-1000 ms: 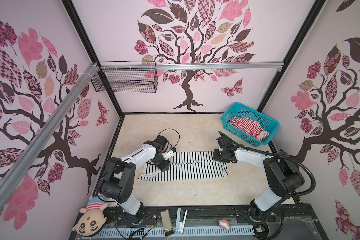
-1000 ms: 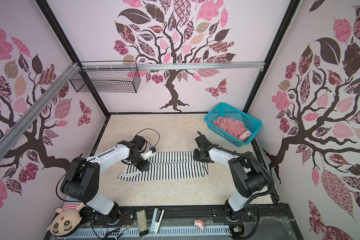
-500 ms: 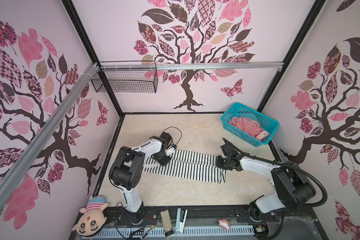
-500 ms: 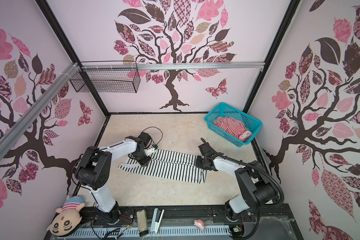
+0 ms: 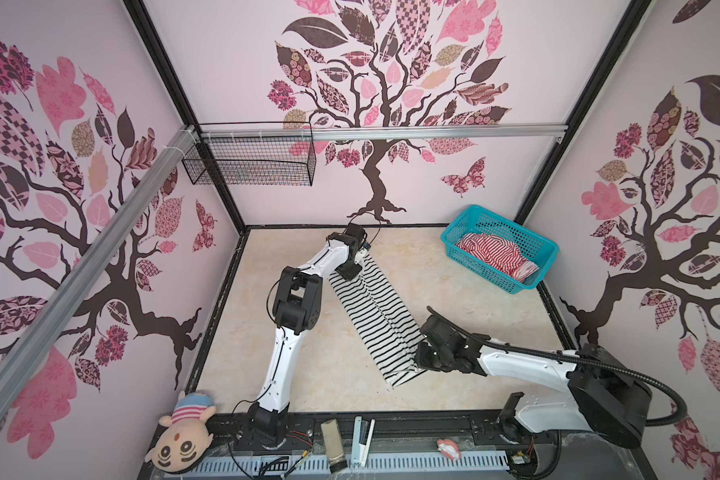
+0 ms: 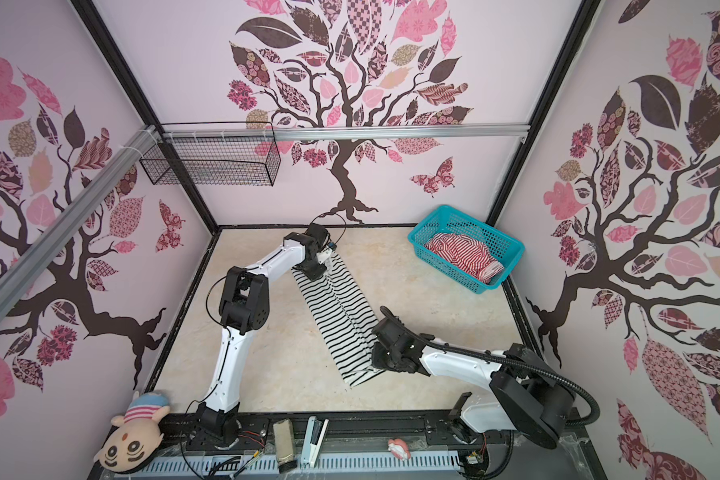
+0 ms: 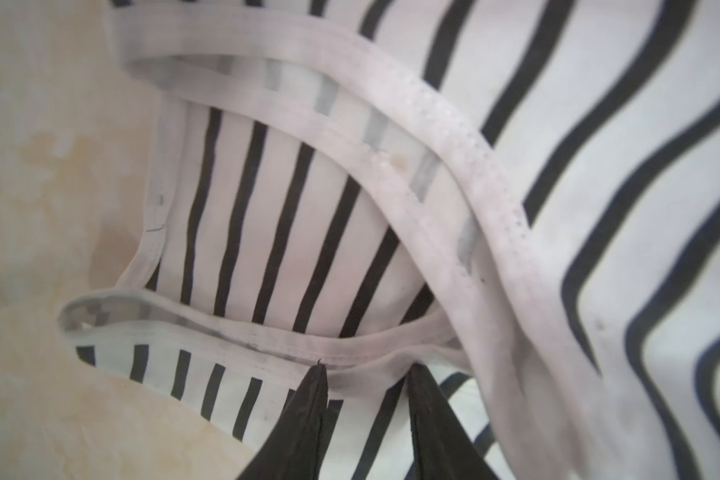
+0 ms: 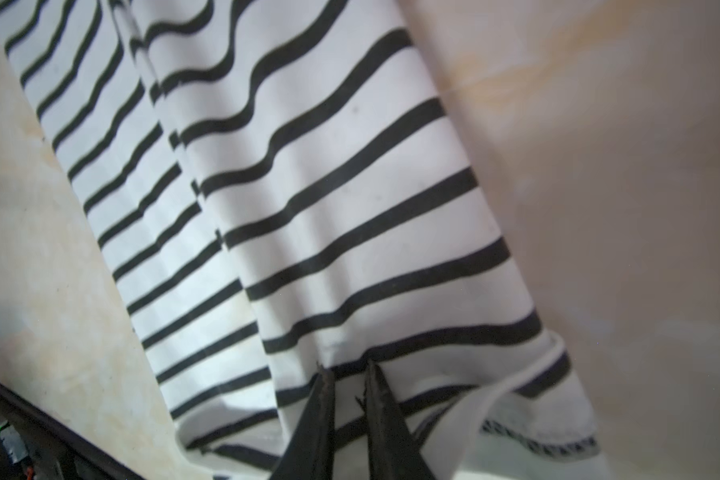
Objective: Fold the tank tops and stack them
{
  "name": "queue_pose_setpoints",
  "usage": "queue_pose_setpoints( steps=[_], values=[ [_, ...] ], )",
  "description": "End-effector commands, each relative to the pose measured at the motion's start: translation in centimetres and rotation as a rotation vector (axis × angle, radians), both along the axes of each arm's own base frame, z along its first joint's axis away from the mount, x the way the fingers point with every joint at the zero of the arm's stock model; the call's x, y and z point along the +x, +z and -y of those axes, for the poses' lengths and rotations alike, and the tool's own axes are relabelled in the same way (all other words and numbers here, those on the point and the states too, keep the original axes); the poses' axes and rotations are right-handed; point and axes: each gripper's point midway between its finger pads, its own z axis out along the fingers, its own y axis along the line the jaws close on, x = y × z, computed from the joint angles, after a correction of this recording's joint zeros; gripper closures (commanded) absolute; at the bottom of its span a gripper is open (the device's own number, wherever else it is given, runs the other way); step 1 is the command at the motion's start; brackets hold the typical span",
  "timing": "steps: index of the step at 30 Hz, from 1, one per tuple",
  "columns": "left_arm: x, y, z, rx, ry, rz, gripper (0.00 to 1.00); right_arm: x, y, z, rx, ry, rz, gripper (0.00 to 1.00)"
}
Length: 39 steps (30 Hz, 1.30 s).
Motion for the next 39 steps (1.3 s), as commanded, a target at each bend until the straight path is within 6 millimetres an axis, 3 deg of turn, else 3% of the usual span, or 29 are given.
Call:
queue_pose_setpoints(
  steps=[1,5,8,11,14,20,23,26,30,39],
  values=[
    [1.1,0.2,-0.6,0.019,0.051,0.024,0.63,-1.9,-0.5,-2.7,-0.021,0.002,-0.055,0.81],
    [1.4,2.1,-0.9,0.016,0.068,0.073,0.61,-3.3,0.4,-7.5,-0.068,0.152,-0.039,0.80],
    [0.6,4.6,-1.7,-0.012,0.078,0.130,0.60,-2.3,2.5,-8.0,-0.143,0.180,0.039,0.78],
    [-2.6,6.5,-2.1,-0.054,0.048,0.149,0.58,-1.0,4.9,-7.8,-0.133,0.158,0.122,0.67],
    [-6.5,7.4,-2.1,-0.123,0.021,0.129,0.57,-0.2,6.0,-8.3,-0.125,0.166,0.156,0.59],
    [-13.0,6.3,-2.9,-0.166,0.007,0.013,0.57,1.3,4.8,-8.4,-0.202,0.167,0.193,0.54],
    [-14.9,5.7,-3.1,-0.192,0.016,-0.015,0.54,1.7,4.1,-9.0,-0.187,0.172,0.204,0.52],
    [-17.0,5.2,-2.0,-0.267,-0.019,-0.060,0.48,1.6,3.3,-9.5,-0.177,0.192,0.195,0.51],
    [-18.6,4.7,-1.7,-0.301,0.002,-0.120,0.47,1.3,2.1,-9.5,-0.188,0.222,0.183,0.50],
    [-19.6,2.5,-3.0,-0.235,0.049,-0.163,0.47,0.2,1.1,-8.1,-0.155,0.221,0.178,0.49]
  ],
)
